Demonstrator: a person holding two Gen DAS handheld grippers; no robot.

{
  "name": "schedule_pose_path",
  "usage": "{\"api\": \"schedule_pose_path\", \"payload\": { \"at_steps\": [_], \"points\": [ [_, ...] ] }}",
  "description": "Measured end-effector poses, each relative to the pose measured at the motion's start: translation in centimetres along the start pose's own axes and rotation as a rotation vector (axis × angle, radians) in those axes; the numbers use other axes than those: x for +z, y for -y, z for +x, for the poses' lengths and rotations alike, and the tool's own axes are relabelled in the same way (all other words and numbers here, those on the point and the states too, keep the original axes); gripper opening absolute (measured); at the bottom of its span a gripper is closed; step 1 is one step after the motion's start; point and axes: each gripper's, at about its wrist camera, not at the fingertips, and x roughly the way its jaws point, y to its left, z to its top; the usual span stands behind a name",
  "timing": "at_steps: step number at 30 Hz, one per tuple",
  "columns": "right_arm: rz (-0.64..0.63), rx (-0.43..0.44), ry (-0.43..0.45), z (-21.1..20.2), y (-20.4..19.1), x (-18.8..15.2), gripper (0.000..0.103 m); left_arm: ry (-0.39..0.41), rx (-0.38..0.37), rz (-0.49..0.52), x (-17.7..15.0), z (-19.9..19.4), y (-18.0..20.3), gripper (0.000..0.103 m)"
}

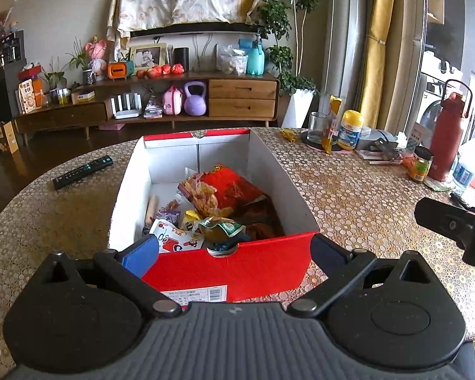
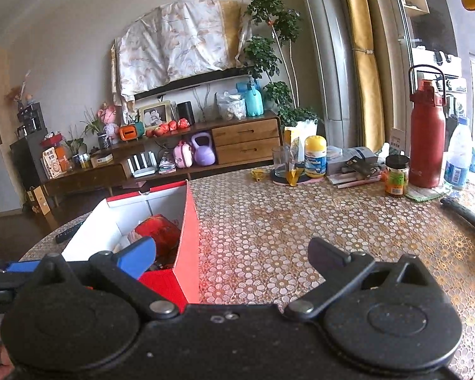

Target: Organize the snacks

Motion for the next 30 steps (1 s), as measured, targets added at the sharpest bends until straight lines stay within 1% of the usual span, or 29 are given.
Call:
{"api": "schedule_pose_path", "payload": {
  "at_steps": [30],
  "points": [
    [0.017, -0.011, -0.016, 0.14, 0.26, -0.40, 0.103, -0.005, 0.017, 0.002, 0.13, 0.11, -0.05, 0.103]
  ]
}}
